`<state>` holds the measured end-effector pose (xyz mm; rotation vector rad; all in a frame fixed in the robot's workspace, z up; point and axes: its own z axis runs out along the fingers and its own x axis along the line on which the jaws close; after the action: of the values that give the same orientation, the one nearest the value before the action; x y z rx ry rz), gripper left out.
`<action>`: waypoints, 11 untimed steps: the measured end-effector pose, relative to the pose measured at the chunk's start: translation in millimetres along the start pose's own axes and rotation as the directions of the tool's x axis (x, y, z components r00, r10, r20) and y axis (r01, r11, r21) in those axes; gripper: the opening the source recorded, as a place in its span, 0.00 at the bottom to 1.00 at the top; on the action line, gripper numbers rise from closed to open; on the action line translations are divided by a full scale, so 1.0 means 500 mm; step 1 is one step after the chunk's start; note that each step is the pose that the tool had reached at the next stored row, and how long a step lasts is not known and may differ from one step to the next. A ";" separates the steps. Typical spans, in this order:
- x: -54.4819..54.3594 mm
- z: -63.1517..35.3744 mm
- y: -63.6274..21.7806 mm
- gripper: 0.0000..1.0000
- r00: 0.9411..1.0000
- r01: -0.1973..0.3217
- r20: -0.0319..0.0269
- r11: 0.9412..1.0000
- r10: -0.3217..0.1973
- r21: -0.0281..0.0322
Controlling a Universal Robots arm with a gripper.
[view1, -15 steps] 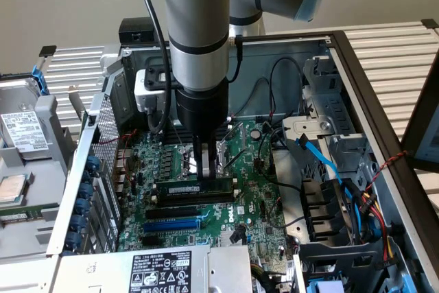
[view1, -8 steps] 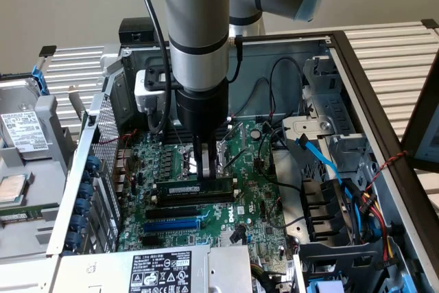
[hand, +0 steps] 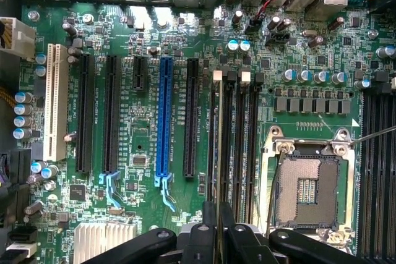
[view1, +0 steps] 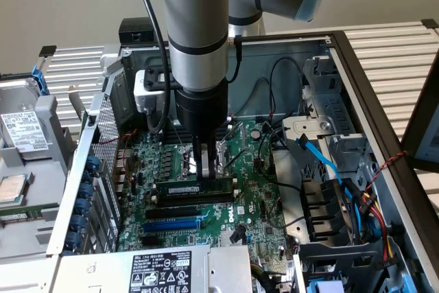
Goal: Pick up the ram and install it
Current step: 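Insert the ram into the slot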
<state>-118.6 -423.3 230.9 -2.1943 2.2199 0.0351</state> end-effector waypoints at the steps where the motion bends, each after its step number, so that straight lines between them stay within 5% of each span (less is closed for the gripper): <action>1: 0.000 0.000 0.000 0.14 1.000 0.000 0.000 1.000 0.000 0.001; 5: 0.000 0.001 0.000 0.14 1.000 0.000 0.000 1.000 0.000 0.008; 11: 0.000 0.001 0.002 0.14 1.000 0.000 0.000 1.000 0.000 0.008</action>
<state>-119.7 -423.3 230.3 -2.1900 2.2159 0.0263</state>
